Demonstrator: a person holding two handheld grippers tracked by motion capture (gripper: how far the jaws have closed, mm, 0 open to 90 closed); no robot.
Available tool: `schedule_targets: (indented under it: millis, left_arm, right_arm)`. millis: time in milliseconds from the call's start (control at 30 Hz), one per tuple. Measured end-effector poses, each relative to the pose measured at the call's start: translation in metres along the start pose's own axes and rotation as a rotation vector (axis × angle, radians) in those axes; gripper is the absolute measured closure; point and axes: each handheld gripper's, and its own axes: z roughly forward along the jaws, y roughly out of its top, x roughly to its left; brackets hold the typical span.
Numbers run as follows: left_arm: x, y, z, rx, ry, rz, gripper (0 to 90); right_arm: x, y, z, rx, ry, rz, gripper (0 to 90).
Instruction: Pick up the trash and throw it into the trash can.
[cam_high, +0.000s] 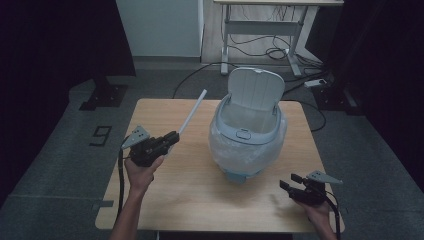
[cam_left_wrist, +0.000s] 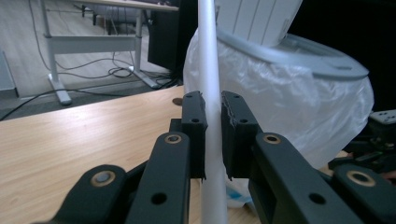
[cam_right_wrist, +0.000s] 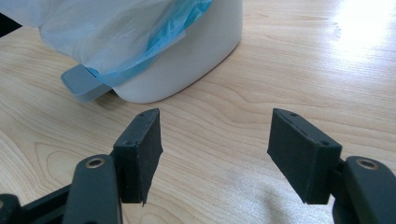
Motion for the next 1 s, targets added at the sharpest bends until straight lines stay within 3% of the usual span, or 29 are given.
schedule_targets:
  millis: [400, 1000]
  left_arm:
    - [-0.010, 0.028, 0.007, -0.017, -0.035, 0.022, 80.3]
    - [-0.027, 0.062, 0.035, -0.012, -0.072, 0.055, 80.3]
  right_arm:
    - [-0.001, -0.001, 0.001, 0.004, -0.002, 0.001, 34.5]
    - [-0.002, -0.002, 0.002, 0.014, 0.004, -0.001, 34.5]
